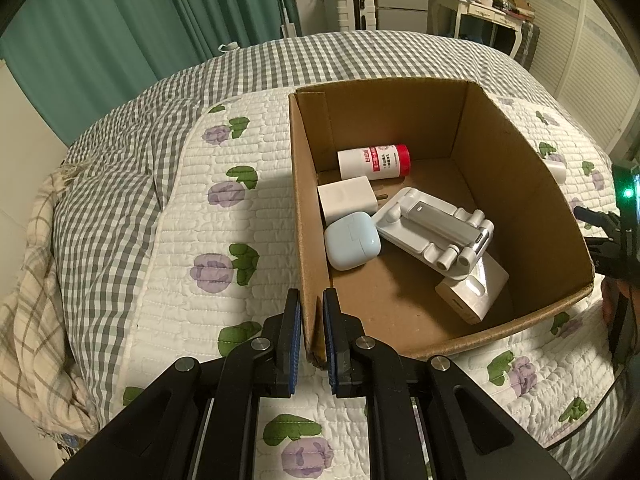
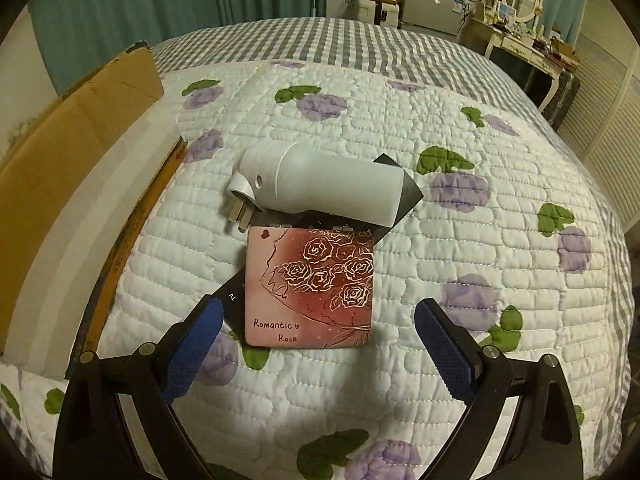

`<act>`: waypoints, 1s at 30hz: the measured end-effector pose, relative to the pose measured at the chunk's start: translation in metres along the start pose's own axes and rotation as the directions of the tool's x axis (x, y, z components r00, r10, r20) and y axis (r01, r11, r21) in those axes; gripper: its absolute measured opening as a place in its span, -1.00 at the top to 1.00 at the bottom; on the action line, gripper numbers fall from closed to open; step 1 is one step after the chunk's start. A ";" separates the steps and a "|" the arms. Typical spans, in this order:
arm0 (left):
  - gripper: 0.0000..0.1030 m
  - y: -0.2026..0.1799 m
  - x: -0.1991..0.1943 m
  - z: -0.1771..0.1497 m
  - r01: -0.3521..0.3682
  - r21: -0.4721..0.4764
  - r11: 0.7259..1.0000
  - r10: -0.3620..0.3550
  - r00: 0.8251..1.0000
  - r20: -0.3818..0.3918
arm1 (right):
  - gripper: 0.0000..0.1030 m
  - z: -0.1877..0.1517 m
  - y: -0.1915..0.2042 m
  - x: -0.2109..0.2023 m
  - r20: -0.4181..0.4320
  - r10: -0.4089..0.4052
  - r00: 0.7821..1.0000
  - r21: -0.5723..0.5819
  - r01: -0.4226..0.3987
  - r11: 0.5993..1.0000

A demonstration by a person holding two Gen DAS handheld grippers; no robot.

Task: Organize rigid objects
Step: 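Move the right gripper to the pink rose-printed case and grasp it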

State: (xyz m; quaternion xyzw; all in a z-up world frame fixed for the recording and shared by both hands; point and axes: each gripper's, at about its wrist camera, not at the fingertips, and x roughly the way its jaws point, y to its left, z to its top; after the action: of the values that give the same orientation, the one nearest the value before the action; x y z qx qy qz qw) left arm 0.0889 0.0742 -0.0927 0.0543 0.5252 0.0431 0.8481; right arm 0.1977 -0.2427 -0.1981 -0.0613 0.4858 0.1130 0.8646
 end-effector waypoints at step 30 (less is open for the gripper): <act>0.79 0.000 0.001 0.000 -0.005 0.002 1.000 0.005 1.000 -0.003 | -0.38 -0.003 -0.007 0.002 0.018 0.069 0.997 0.040 -0.070 0.997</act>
State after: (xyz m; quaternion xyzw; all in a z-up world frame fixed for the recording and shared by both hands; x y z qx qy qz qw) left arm 0.0890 0.0745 -0.0932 0.0563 0.5266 0.0446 0.8471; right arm 0.1982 -0.2494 -0.2010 -0.0262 0.4826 0.1336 0.8652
